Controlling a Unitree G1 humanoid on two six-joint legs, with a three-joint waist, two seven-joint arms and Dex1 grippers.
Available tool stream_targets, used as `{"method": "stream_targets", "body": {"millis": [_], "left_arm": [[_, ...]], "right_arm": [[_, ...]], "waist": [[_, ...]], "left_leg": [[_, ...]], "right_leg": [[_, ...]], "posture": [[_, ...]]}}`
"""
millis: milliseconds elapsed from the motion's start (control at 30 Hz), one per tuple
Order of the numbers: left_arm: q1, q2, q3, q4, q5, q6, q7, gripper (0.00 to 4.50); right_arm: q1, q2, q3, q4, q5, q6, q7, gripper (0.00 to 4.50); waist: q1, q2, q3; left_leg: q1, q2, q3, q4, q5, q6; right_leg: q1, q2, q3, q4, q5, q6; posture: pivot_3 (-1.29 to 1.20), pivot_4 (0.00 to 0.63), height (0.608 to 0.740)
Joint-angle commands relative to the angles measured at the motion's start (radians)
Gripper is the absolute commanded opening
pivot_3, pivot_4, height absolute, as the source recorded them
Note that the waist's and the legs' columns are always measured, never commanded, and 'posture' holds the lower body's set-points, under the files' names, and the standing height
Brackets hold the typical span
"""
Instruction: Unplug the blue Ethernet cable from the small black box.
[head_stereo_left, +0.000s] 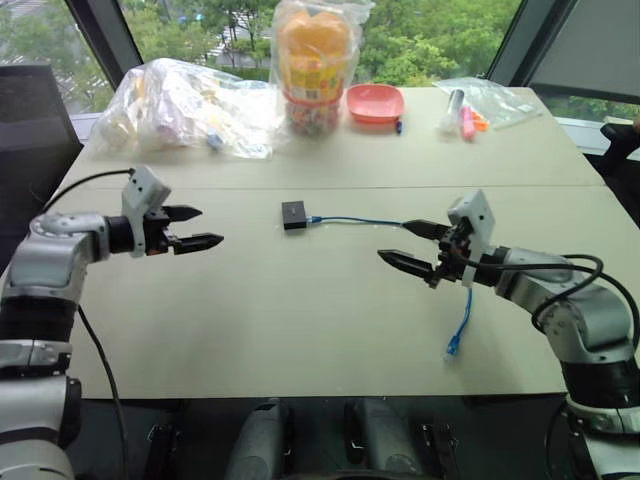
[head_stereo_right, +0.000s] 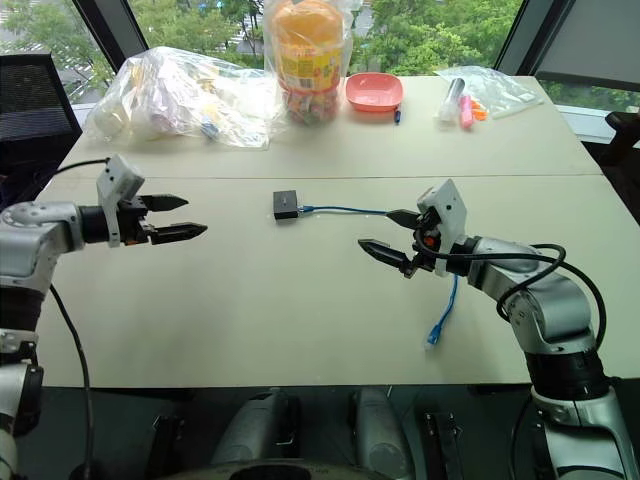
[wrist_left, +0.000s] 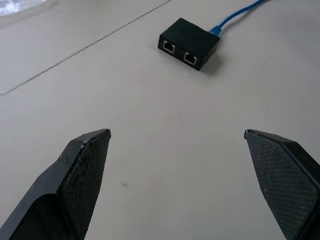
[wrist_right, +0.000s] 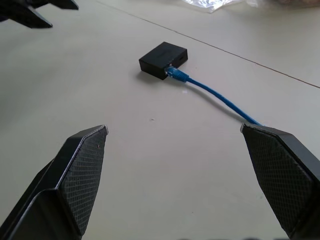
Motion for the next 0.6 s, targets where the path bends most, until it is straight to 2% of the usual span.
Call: {"method": "stream_targets", "body": {"millis": [33, 167, 300, 433, 600], "left_arm": [[-0.103, 0.033, -0.058, 0.063, 0.044, -0.046, -0.165, 4.46], [-0.128, 0.072, -0.057, 0.042, 0.037, -0.022, -0.254, 4.46], [-0.052, 0.082, 0.012, -0.061, -0.011, 0.049, -0.209, 4.46], [0.095, 0.098, 0.097, -0.237, -0.072, 0.154, -0.138, 4.46], [0.312, 0.128, 0.244, -0.433, -0.146, 0.273, -0.043, 4.46]], "right_arm": [[-0.169, 0.053, 0.117, 0.245, -0.143, -0.177, 0.11, 4.5], [-0.475, 0.216, 0.197, 0.795, -0.293, -0.421, 0.19, 4.5], [-0.675, 0.356, 0.209, 1.2, -0.396, -0.599, 0.207, 4.5], [-0.762, 0.442, 0.2, 1.392, -0.472, -0.646, 0.191, 4.5], [-0.778, 0.52, 0.19, 1.466, -0.548, -0.637, 0.167, 4.5]], "waist": [[-0.005, 0.0, 0.0], [-0.019, 0.0, 0.0], [-0.03, -0.001, 0.0], [-0.031, -0.001, 0.0], [-0.032, -0.001, 0.0]], "left_leg": [[0.0, 0.0, 0.001, 0.0, 0.0, 0.0], [0.001, 0.001, 0.002, 0.001, 0.0, 0.0], [0.0, 0.001, 0.002, 0.0, 0.0, 0.0], [-0.001, 0.001, 0.002, -0.001, 0.0, 0.0], [-0.001, 0.0, 0.002, -0.001, -0.001, 0.0]], "right_leg": [[0.0, 0.001, 0.001, 0.0, 0.001, 0.0], [-0.001, 0.005, 0.002, 0.003, 0.002, 0.003], [-0.004, 0.005, 0.002, 0.006, 0.002, 0.003], [-0.004, 0.003, 0.003, 0.006, 0.002, 0.004], [-0.004, -0.001, 0.003, 0.003, 0.003, 0.004]], "posture": [[0.0, 0.15, 0.74], [0.0, 0.15, 0.74], [0.0, 0.15, 0.74], [0.0, 0.15, 0.74], [0.0, 0.15, 0.74]]}}
